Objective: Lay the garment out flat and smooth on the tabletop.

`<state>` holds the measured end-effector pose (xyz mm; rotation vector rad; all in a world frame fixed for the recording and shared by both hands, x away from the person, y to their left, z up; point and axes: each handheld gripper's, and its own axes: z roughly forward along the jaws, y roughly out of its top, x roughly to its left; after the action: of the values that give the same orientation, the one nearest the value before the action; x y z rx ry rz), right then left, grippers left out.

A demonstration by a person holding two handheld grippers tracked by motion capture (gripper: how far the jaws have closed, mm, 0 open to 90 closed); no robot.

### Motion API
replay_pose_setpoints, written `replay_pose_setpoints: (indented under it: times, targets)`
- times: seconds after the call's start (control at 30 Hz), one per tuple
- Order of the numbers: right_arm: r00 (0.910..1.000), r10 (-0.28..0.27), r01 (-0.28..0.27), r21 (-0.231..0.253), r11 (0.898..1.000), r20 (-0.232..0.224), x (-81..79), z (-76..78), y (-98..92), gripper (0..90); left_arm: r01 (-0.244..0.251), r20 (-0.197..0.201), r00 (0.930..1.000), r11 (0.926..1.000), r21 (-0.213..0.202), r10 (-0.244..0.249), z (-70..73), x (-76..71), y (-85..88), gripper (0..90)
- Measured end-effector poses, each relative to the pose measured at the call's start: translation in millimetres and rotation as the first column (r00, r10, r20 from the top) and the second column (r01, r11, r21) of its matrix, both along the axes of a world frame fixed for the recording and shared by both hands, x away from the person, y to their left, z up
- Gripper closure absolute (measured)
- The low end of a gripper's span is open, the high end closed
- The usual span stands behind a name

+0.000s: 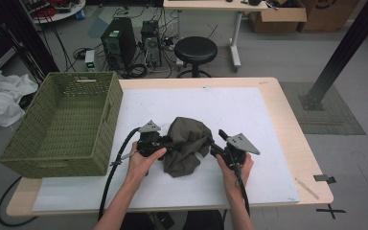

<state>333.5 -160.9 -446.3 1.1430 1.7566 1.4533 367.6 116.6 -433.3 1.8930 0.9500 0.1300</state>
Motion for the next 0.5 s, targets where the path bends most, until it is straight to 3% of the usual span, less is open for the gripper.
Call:
replay_pose_setpoints:
  times: [0.1, 0.2, 0.27, 0.33, 0.43, 0.5]
  targets:
    - [0.9985, 0.047, -0.048, -0.02, 0.999, -0.026, 3.5, 1.0, 16.2, 50.7, -0.018, -0.033, 0.9993, 0.9998, 0.011, 0.018, -3.2, 3.2, 0.7, 43.7]
    - [0.9962, 0.072, -0.076, -0.076, 0.994, -0.049, 7.1, -0.4, 32.1, 52.7, 0.006, 0.006, 1.0, 0.9994, 0.035, -0.006, -3.7, 1.0, -1.3, 50.7]
    - [0.9953, 0.065, -0.075, -0.146, 0.986, -0.072, 9.3, 0.0, 40.2, 54.5, 0.011, 0.047, 0.9988, 0.9977, 0.067, -0.014, -3.7, -2.2, -3.6, 56.4]
    - [0.9933, 0.068, -0.084, -0.176, 0.981, -0.093, 12.0, -0.2, 44.4, 57.1, 0.018, 0.075, 0.9969, 0.9955, 0.093, -0.025, -3.6, -4.5, -5.6, 63.4]
    - [0.988, 0.082, -0.105, -0.178, 0.978, -0.131, 15.8, -0.3, 45.2, 65.0, 0.005, 0.091, 0.9957, 0.9939, 0.11, -0.016, -1.7, -6.1, -4.2, 72.4]
    - [0.9815, 0.098, -0.124, -0.16, 0.979, -0.164, 19.1, -0.1, 43.5, 68.6, 0.0, 0.097, 0.9952, 0.9959, 0.09, -0.009, 2.3, -6.4, 0.5, 77.5]
